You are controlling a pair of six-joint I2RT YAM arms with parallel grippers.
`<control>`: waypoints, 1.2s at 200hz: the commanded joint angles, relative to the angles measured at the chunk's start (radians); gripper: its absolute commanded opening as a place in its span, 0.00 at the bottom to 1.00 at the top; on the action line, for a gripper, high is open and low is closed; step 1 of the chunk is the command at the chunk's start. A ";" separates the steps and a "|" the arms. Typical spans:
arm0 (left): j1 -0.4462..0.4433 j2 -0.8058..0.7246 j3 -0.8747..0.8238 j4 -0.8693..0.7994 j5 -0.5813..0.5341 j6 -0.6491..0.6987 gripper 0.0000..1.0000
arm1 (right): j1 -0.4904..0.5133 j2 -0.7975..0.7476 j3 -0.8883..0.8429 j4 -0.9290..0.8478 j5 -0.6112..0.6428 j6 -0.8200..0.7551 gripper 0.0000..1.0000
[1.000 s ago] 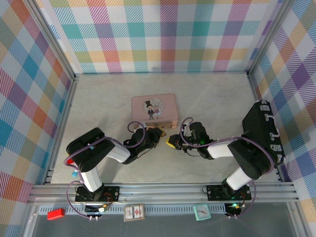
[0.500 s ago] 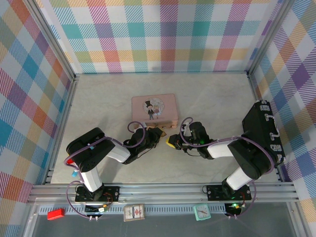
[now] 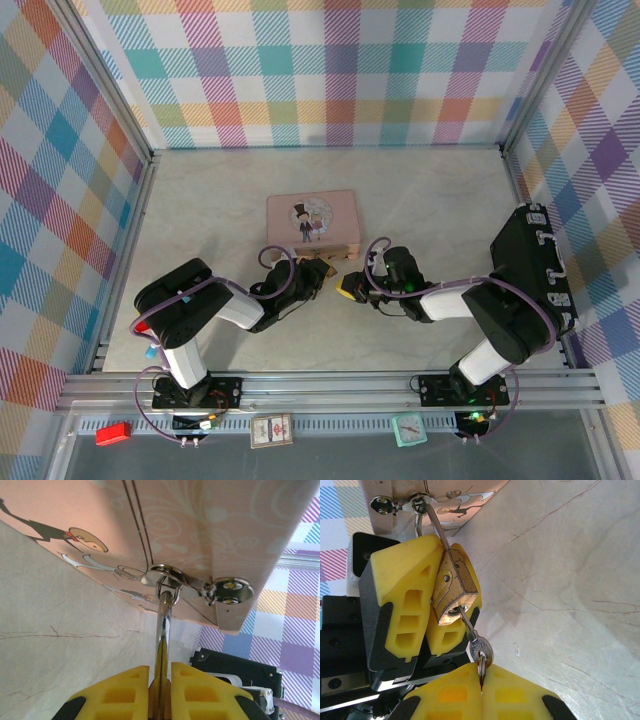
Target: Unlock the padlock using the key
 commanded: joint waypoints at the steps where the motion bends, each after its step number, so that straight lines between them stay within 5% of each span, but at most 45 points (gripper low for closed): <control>1: -0.042 -0.001 0.008 0.036 0.083 -0.001 0.00 | -0.014 -0.031 0.054 0.046 0.022 -0.030 0.00; 240: -0.088 -0.031 0.066 -0.053 0.080 0.031 0.00 | -0.080 -0.038 0.141 -0.079 -0.001 -0.057 0.00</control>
